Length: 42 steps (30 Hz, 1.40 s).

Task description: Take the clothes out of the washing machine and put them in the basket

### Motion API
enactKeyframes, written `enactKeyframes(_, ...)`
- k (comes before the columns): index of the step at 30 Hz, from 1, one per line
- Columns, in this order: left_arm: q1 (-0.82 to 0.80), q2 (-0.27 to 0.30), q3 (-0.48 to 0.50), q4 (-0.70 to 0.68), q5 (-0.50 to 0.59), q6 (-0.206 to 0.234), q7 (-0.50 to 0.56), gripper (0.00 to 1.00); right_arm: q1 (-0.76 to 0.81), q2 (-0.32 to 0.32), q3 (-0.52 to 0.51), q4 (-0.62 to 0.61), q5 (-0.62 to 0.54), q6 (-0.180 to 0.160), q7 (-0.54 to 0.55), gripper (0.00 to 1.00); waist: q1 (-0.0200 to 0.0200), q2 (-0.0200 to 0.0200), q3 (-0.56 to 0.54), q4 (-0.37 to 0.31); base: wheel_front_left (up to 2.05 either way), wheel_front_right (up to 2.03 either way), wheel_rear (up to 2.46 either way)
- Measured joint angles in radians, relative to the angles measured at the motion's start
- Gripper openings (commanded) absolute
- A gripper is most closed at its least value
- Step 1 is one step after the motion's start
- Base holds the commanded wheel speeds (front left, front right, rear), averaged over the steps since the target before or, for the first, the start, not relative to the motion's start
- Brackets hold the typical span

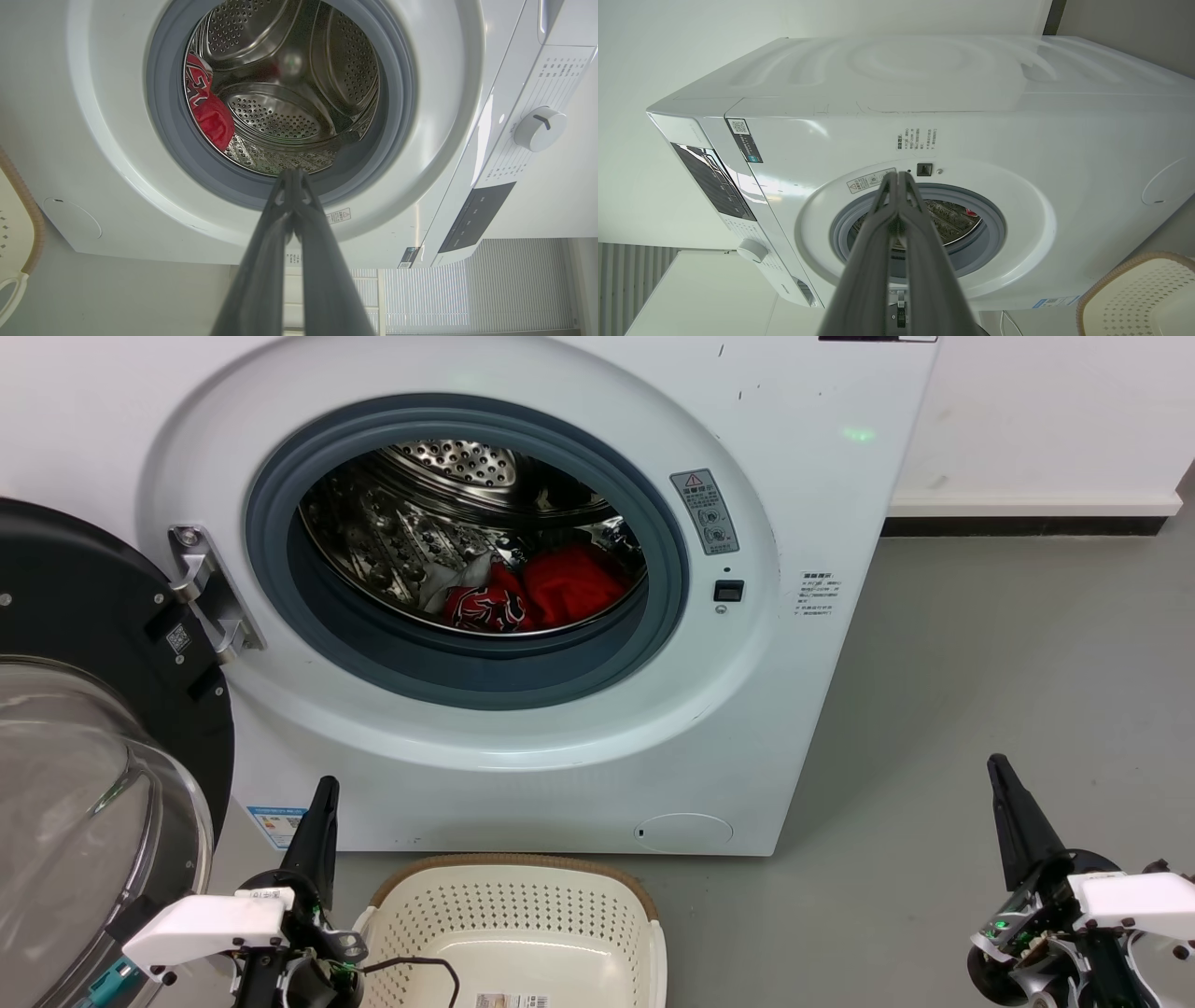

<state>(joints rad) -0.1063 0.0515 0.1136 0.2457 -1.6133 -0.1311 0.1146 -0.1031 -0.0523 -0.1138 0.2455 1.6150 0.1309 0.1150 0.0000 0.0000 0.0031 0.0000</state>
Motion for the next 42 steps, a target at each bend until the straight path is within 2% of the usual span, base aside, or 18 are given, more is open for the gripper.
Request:
enactKeyframes(28,0.0,0.0,0.0,0.0,0.0,0.0,0.0,0.0,0.0,0.0,0.0,0.0,0.0,0.0,0.0,0.0,0.0,0.0,0.0,0.0,0.0,0.0,0.0)
enactKeyframes(29,0.0,0.0,0.0,0.001,0.0,0.0,0.0,1.0,0.0,0.0,0.0,0.001,0.0,0.0,0.0,1.0,0.0001,0.0,0.0,0.0,0.0,0.0,0.0)
enactKeyframes(35,0.049,-0.004,-0.007,0.047,0.0,0.001,-0.004,1.0,0.046,0.001,0.003,0.045,0.0,0.0,-0.004,1.0,0.0,0.0,0.0,0.0,0.0,0.0,0.0)
enactKeyframes(42,0.061,-0.004,-0.012,0.029,0.014,0.001,-0.039,1.0,0.053,0.002,0.012,0.043,-0.033,0.0,-0.039,1.0,0.0,0.0,-0.004,-0.003,0.0,0.0,0.0)
